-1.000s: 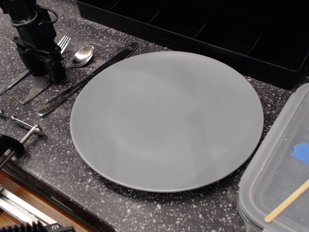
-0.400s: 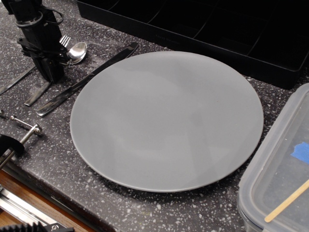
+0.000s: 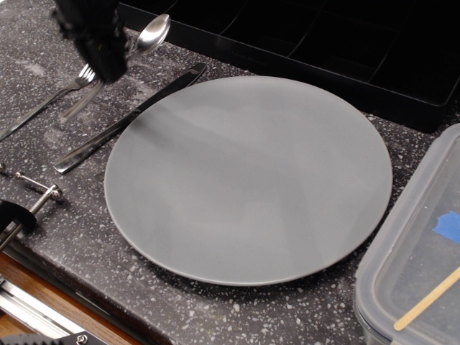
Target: Put spoon on plate
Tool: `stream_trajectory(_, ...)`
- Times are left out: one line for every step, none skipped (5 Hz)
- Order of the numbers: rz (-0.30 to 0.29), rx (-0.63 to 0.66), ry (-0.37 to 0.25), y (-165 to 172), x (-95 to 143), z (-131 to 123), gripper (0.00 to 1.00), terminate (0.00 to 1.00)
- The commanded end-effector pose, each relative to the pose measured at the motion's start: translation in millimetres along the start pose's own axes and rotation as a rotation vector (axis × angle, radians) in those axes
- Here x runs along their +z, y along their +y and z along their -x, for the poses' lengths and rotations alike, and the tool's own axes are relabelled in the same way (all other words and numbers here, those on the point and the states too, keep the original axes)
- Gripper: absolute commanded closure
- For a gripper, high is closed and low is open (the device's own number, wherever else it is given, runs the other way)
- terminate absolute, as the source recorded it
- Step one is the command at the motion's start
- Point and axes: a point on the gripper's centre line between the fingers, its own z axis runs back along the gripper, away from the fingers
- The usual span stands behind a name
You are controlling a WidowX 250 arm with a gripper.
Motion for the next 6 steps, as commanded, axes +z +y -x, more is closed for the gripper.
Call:
stream_trajectory(0.044,-0.057,0.004,-56,-13,-1,1.0,0.0)
stream_trajectory(0.048,0.007,0.006,-79,-35,-6,1.0,0.0)
stream_trajectory(0.031,0.016,-0.019,-92,-42,-3,0.0,0.0)
stream_trajectory(0.03,-0.008,-0.02,-97,-45,5,0.0,0.0)
stream_trajectory(0.014,-0.003,-0.026,-98,-44,6,0.0,0.0)
stream_trajectory(0.014,-0.003,-0.026,-98,-44,6,0.0,1.0)
